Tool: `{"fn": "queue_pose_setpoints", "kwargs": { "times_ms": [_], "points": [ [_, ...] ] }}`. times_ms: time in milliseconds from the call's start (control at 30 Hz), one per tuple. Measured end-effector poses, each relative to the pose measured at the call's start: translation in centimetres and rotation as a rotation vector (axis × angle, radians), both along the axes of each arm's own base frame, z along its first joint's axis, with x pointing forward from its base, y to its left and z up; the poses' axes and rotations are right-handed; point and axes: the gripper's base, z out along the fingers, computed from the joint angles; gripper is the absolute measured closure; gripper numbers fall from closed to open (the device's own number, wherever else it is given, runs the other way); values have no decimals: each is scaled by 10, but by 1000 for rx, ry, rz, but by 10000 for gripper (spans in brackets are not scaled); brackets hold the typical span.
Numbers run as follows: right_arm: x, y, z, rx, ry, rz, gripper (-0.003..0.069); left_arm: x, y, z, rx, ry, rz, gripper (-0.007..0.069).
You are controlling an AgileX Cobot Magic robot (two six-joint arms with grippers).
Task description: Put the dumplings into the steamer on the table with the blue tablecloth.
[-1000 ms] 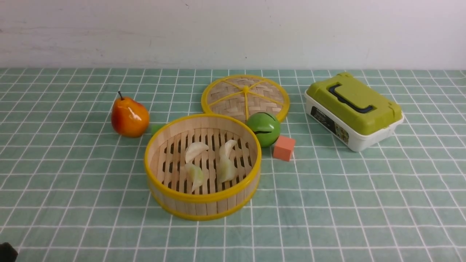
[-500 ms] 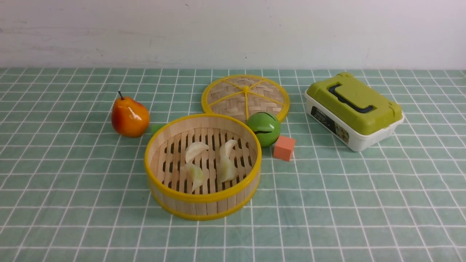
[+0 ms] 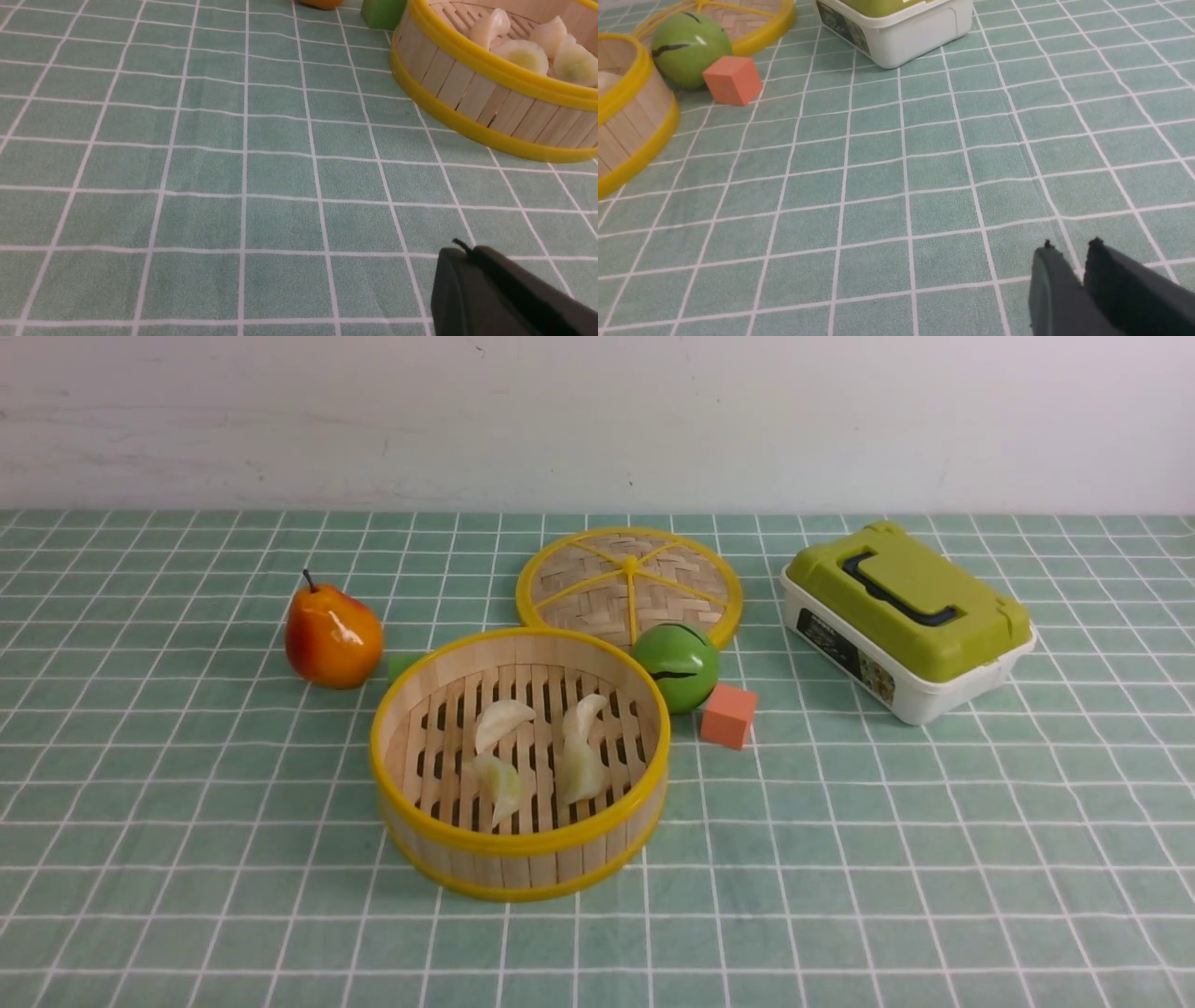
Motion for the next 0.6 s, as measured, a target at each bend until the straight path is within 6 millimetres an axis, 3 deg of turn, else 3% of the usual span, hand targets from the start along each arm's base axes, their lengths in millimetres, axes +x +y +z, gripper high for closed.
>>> {"fn": "queue_pose_setpoints", "kwargs": {
  "times_ms": [600],
  "points": [
    [0,0,0,-1,0,0,536,0,0,0,0,0,0,638]
  ]
}}
